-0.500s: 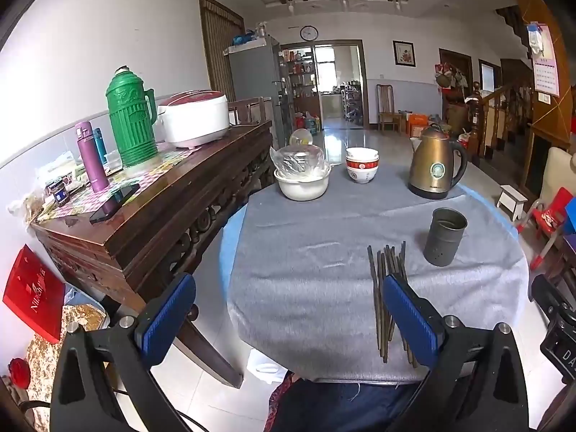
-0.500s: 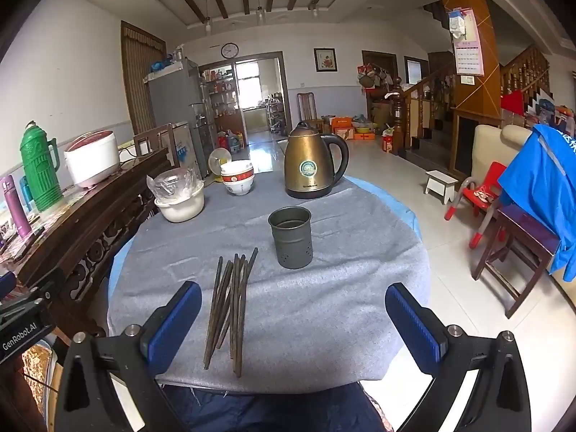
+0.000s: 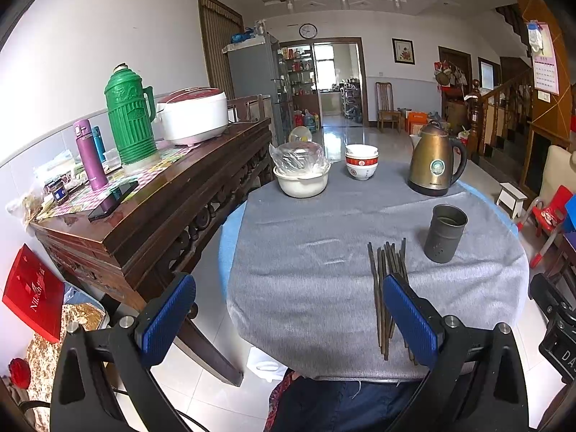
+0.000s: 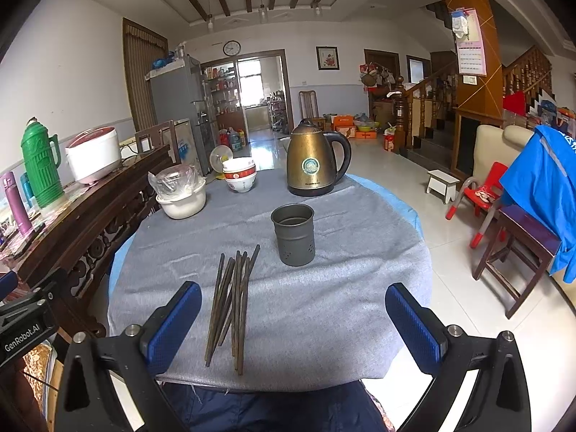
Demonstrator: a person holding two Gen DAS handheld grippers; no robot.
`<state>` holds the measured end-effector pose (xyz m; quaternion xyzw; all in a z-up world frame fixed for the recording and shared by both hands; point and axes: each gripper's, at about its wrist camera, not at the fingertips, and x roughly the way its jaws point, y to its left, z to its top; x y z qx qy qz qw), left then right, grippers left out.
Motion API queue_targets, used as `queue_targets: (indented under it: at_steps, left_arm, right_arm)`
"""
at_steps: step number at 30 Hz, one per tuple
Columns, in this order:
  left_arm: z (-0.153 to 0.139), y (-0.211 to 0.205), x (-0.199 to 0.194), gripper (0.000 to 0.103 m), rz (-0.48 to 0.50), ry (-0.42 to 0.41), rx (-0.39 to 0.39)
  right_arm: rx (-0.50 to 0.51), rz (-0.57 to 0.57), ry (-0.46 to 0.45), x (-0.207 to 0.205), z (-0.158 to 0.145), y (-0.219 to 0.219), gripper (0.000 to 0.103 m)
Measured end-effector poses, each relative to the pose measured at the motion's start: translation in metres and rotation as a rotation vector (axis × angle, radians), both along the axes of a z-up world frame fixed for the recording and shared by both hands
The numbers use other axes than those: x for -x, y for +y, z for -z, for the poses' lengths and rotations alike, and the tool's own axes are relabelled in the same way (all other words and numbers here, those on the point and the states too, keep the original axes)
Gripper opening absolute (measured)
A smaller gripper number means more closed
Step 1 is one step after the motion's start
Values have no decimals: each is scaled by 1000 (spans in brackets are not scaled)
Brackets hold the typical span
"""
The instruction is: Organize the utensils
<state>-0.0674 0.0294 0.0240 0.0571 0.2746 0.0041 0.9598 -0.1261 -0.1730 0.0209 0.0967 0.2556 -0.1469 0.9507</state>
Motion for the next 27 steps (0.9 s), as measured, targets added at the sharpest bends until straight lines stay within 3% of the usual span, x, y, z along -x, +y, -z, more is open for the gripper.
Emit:
queue_targets:
  at_steps: [18,27]
  left_arm:
    - [4,-1,1,103,4,6,-3]
    - [4,-3,0,103,9,9,-7]
  right_arm:
    - [9,-4,1,-12,12,1,103]
    - [59,-10,14,-9,10,2,103]
